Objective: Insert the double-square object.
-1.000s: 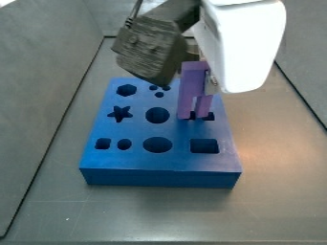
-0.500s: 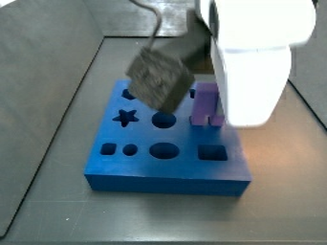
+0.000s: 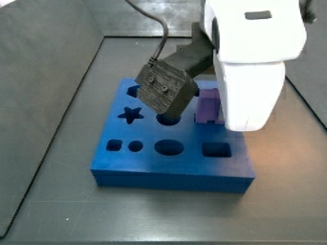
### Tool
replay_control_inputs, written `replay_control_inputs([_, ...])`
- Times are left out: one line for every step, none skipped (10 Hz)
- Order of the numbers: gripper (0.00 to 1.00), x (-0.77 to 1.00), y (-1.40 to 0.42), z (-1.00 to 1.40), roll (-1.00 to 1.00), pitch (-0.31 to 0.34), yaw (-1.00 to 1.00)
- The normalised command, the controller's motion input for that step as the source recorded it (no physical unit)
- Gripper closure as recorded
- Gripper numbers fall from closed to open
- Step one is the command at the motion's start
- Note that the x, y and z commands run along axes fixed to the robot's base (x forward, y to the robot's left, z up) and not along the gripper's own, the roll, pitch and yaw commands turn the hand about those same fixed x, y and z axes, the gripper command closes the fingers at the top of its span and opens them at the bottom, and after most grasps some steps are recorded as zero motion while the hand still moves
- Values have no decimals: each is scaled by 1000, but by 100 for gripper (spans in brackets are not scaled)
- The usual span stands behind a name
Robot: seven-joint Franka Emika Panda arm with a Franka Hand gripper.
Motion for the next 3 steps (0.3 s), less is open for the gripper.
replay_control_inputs([100, 0, 271, -249, -450, 129, -3])
replay_control_inputs([100, -46, 80, -200, -210, -26, 9])
replay_control_inputs([100, 0, 0, 0, 6, 0, 0])
